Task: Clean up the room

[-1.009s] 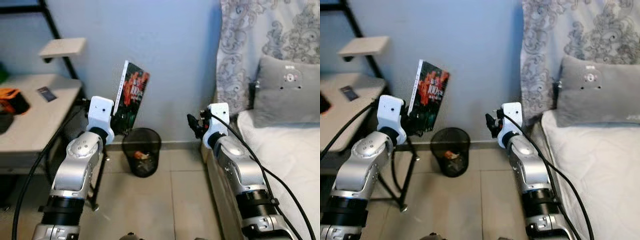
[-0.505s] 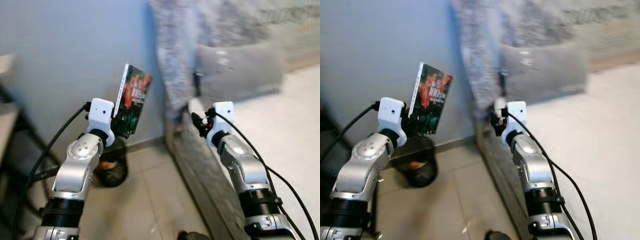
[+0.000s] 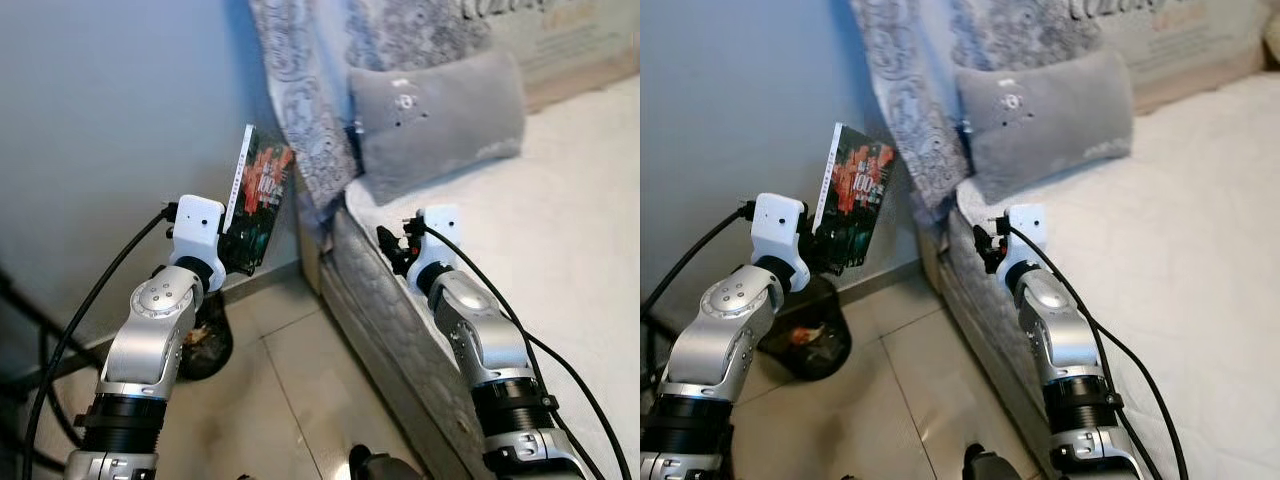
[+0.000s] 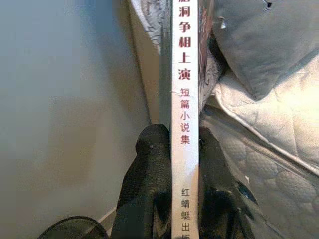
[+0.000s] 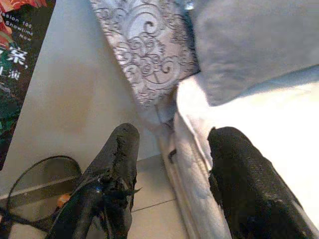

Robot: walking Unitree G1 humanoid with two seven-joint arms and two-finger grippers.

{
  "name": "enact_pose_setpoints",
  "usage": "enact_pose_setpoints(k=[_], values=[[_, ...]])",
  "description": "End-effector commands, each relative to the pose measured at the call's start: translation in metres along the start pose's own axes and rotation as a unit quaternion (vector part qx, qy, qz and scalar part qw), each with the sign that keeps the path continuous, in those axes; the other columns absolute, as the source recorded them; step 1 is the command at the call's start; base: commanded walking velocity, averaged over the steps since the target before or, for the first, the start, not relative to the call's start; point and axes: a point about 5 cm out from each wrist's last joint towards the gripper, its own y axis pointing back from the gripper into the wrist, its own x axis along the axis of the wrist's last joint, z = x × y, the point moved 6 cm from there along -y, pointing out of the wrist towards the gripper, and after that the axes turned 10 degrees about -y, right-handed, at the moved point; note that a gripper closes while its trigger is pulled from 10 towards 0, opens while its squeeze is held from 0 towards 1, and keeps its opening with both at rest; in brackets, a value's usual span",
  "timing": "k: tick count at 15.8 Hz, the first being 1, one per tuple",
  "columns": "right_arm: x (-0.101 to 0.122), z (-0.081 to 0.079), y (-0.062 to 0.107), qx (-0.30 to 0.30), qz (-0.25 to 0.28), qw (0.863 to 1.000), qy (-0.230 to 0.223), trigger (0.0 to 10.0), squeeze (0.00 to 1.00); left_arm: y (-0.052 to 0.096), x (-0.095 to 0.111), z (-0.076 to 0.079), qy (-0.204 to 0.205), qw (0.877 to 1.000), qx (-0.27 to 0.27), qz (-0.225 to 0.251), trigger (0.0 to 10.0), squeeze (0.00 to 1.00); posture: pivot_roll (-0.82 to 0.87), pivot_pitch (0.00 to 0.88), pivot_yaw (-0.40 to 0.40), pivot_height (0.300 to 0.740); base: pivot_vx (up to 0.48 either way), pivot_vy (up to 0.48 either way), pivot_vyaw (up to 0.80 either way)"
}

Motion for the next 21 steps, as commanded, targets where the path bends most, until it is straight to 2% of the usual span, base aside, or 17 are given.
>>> enact_pose_setpoints(k=[1,7,10,21], values=[[-0.002,-0.0008,-0.0008,0.0,-0.006,1.0,-0.005,10.0,0.0,-0.0008,0.0173,-0.0074,-0.007,1.0,0.012,0.025,10.0,0.0,0.01,0.0,0.049,0.74,0.0,0.0,-0.8],[-0.0008,-0.0005,-0.0013,0.0,-0.004,1.0,0.0,10.0,0.0,-0.0019,0.0193,-0.0085,-0.01,0.999,0.012,0.028,10.0,0.0,0.01,0.0,0.05,0.74,0.0,0.0,-0.78],[0.0004,-0.0023,-0.0012,0.005,0.0,1.0,0.004,10.0,0.0,-0.0022,0.0205,-0.0088,-0.007,0.999,0.012,0.031,10.0,0.0,0.01,0.0,0.05,0.74,0.0,0.0,0.0],[0.0009,-0.0032,-0.002,0.007,0.0,1.0,0.01,10.0,0.0,-0.0025,0.0221,-0.0089,-0.003,0.999,0.01,0.034,10.0,0.0,0.01,0.0,0.051,0.74,0.284,0.0,0.0]])
